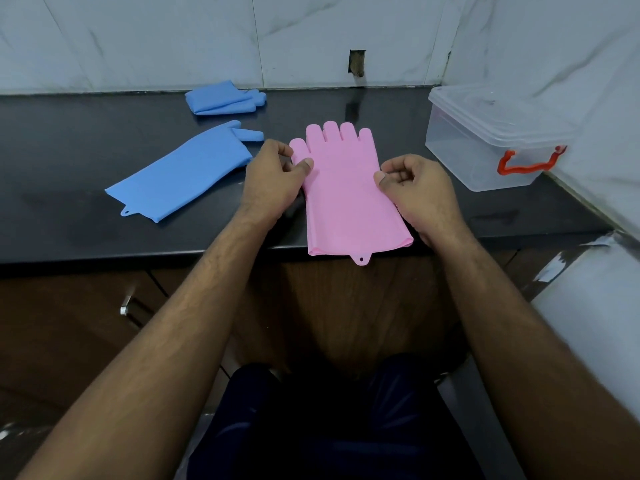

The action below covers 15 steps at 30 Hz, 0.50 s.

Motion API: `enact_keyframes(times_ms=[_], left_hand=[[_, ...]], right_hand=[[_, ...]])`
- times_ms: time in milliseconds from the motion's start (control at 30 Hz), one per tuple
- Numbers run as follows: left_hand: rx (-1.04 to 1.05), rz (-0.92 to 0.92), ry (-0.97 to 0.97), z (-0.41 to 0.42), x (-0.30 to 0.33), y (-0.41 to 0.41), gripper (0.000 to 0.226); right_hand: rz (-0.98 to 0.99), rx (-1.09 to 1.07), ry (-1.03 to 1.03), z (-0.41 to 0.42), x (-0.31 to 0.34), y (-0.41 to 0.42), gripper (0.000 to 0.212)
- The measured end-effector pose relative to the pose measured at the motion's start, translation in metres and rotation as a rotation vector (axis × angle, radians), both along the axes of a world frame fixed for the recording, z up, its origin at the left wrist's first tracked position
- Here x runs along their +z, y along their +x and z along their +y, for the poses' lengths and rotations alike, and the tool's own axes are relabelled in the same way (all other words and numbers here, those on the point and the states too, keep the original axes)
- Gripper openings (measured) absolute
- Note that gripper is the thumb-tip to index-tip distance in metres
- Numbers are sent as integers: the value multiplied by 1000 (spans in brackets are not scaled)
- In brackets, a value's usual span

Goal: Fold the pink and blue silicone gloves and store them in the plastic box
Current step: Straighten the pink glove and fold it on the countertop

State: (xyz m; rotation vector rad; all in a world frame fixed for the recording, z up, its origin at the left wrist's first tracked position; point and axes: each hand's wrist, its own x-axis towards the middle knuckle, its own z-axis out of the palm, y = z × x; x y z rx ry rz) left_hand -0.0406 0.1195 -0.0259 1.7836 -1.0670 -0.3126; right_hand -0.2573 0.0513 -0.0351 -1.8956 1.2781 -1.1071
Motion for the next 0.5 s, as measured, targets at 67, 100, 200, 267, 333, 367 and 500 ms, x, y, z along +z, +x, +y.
enact_keyframes(times_ms=[67,100,200,267,333,367,500], left_hand=[[-38,83,0,16,2,-8,33],[-53,108,0,24,2,-11,34],[-88,80,15,48,0,-22,39],[-95,18,17,63,-3,-29,45],[-95,-38,-3,74,-8,-34,49],[-100,-59,-11,79,-11,-36,50],[-105,-141,36,82,-17,-39,52]], right_hand=[[25,25,-11,8,-3,-8,24],[27,47,-1,12,-3,-12,26],[22,110,42,18,0,-22,29],[62,155,63,21,3,-28,29],[92,213,84,24,6,-33,30],[96,237,93,25,6,-34,31],[113,235,86,27,7,-33,31]])
